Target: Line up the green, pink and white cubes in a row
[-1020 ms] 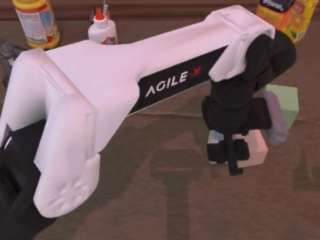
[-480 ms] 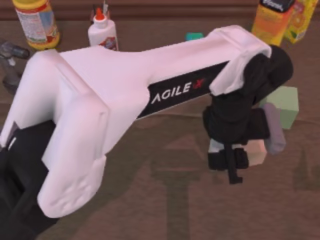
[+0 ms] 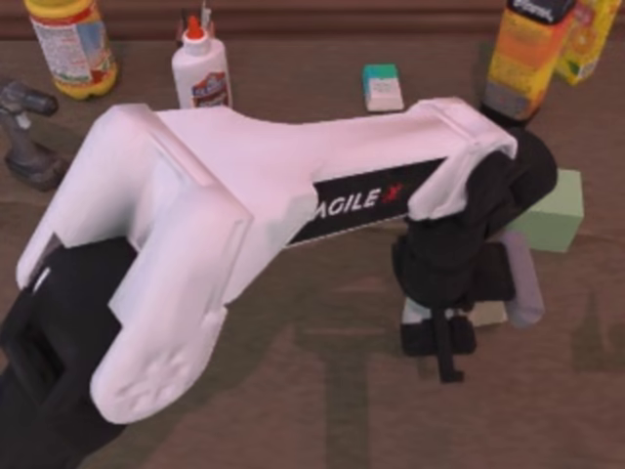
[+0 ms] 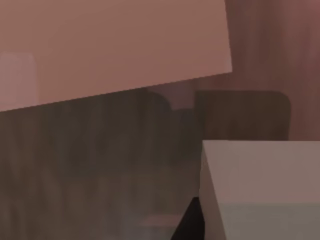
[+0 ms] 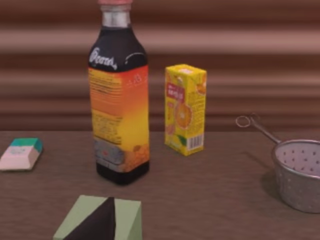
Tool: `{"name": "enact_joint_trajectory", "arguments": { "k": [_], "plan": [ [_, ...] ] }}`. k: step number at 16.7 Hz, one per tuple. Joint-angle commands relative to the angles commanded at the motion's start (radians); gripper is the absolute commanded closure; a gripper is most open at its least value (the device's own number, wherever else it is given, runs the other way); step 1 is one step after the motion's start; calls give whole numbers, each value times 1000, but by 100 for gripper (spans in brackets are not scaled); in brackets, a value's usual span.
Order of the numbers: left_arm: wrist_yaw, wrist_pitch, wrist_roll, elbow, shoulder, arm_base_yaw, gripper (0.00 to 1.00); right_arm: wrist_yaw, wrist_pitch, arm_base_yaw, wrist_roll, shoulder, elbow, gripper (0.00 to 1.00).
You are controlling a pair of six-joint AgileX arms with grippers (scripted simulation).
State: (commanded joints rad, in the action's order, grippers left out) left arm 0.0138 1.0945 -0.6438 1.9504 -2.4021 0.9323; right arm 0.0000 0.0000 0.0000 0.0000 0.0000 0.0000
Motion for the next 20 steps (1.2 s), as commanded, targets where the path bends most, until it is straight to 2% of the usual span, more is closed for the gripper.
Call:
{"name": "enact_joint_trajectory", "arguments": {
  "k": [13,20],
  "plan": [
    [0,0,0,0,0,0,2,0,0,0,0,0,0,0],
    [0,0,0,0,0,0,0,0,0,0,0,0,0,0]
  ]
}}
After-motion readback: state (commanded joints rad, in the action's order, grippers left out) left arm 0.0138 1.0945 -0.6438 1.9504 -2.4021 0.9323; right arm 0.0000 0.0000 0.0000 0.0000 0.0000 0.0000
